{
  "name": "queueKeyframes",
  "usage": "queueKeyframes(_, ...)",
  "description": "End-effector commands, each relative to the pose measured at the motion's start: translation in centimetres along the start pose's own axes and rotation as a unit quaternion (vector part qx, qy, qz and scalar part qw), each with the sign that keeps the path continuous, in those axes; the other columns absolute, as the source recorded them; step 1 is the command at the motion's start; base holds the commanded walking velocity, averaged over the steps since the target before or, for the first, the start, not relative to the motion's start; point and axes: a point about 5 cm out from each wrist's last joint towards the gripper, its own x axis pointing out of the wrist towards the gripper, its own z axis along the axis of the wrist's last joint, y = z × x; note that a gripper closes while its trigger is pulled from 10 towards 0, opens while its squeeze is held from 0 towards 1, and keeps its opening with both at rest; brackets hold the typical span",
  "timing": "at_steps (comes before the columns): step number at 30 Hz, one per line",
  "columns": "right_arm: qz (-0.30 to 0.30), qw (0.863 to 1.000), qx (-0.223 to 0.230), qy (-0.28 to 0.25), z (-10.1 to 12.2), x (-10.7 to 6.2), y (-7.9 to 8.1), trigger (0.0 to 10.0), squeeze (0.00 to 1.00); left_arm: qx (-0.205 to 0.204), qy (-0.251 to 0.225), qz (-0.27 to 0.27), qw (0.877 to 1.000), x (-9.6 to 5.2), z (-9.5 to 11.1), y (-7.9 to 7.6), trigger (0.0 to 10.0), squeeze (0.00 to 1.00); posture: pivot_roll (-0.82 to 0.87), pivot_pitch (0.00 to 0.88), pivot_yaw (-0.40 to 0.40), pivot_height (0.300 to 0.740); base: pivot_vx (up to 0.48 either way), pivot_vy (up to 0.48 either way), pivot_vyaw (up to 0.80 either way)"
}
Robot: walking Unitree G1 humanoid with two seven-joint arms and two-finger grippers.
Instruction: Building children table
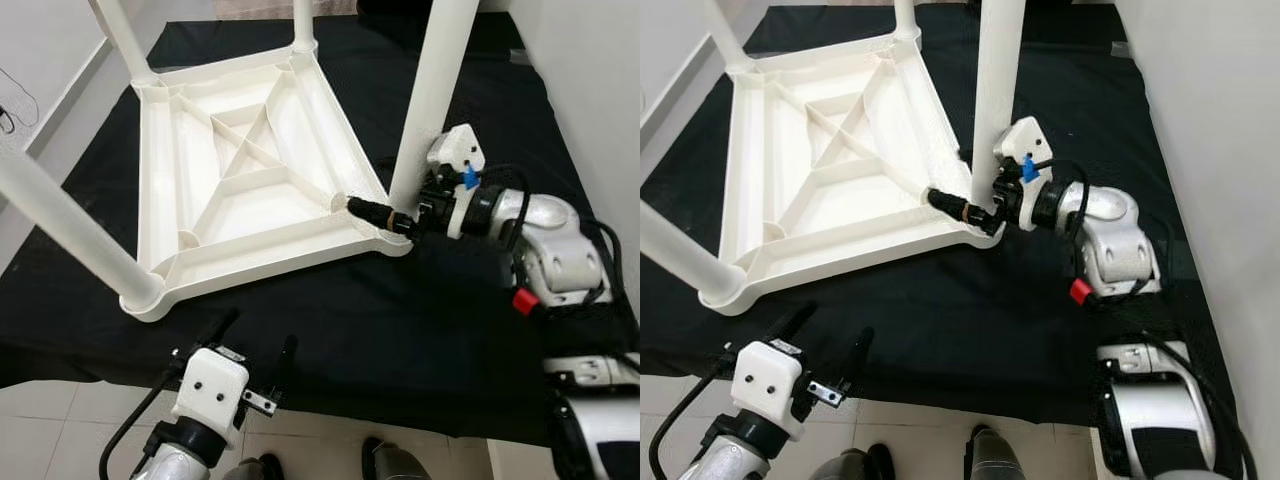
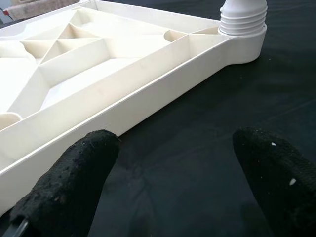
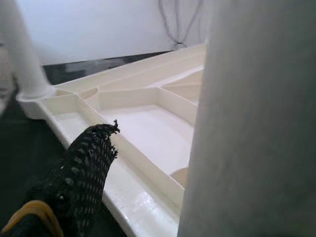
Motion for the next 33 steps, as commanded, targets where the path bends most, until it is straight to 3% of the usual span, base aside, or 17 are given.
queueKeyframes(1,0.061,0.998,-0.001,-0.002,-0.2,0.8,0.9,10.0,0.0,0.002,0.007,-0.008,1.0,-0.2,-0.4,-0.4,10.0,0.0,0.02,0.253,0.004,0.74,0.0,0.0,0.0)
queueKeyframes(5,0.118,0.993,0.001,-0.003,0.0,0.2,1.2,10.0,0.0,0.001,0.001,-0.022,1.0,-0.1,-0.5,-0.4,10.0,0.0,0.03,0.256,0.013,0.74,0.0,0.0,0.0)
queueKeyframes(6,0.168,0.986,0.005,0.002,0.2,-0.8,1.4,10.0,0.0,-0.002,-0.006,-0.04,0.999,0.0,-0.4,-0.5,10.0,0.0,0.03,0.263,0.012,0.74,0.0,0.0,0.0)
queueKeyframes(13,0.238,0.971,0.024,0.01,0.4,-2.5,1.9,10.0,0.0,-0.005,-0.01,-0.052,0.999,0.0,-0.3,-0.5,10.0,0.0,0.03,0.271,0.01,0.74,0.0,0.0,0.0)
queueKeyframes(19,0.239,0.971,0.014,0.009,0.4,-2.8,1.6,10.0,0.0,-0.004,-0.013,-0.052,0.999,0.1,-0.2,-0.6,10.0,0.0,0.04,0.277,0.007,0.74,0.0,0.0,0.0)
queueKeyframes(23,0.193,0.981,-0.004,-0.001,0.3,-2.0,0.5,10.0,0.0,-0.005,-0.017,-0.057,0.998,0.2,-0.2,-0.7,10.0,0.0,0.04,0.272,0.01,0.74,0.0,0.0,0.0)
queueKeyframes(29,0.174,0.985,-0.008,0.003,0.5,-2.5,-0.7,10.0,0.0,-0.01,-0.017,-0.064,0.998,0.3,-0.3,-0.7,10.0,0.0,0.04,0.269,0.011,0.74,0.0,0.0,0.0)
queueKeyframes(30,0.17,0.985,-0.008,0.006,0.6,-2.7,-1.0,6.4,0.0,-0.016,-0.018,-0.073,0.997,0.3,-0.3,-0.9,10.0,0.0,0.05,0.269,0.005,0.74,0.0,0.0,0.0)
queueKeyframes(31,0.17,0.985,-0.008,0.006,0.6,-2.7,-1.0,6.4,0.0,-0.016,-0.018,-0.073,0.997,0.3,-0.3,-0.9,10.0,0.0,0.05,0.269,0.005,0.74,0.0,0.0,0.0)
queueKeyframes(32,0.169,0.986,-0.005,0.004,0.8,-2.9,-1.3,0.0,0.0,-0.02,-0.019,-0.083,0.996,0.4,-0.3,-1.1,10.0,0.0,0.05,0.27,0.004,0.74,0.0,0.0,0.0)
queueKeyframes(33,0.173,0.985,-0.004,0.003,1.1,-3.1,-1.4,0.0,0.0,-0.023,-0.02,-0.09,0.996,0.4,-0.2,-1.2,10.0,0.0,0.04,0.27,0.005,0.74,0.0,0.0,0.0)
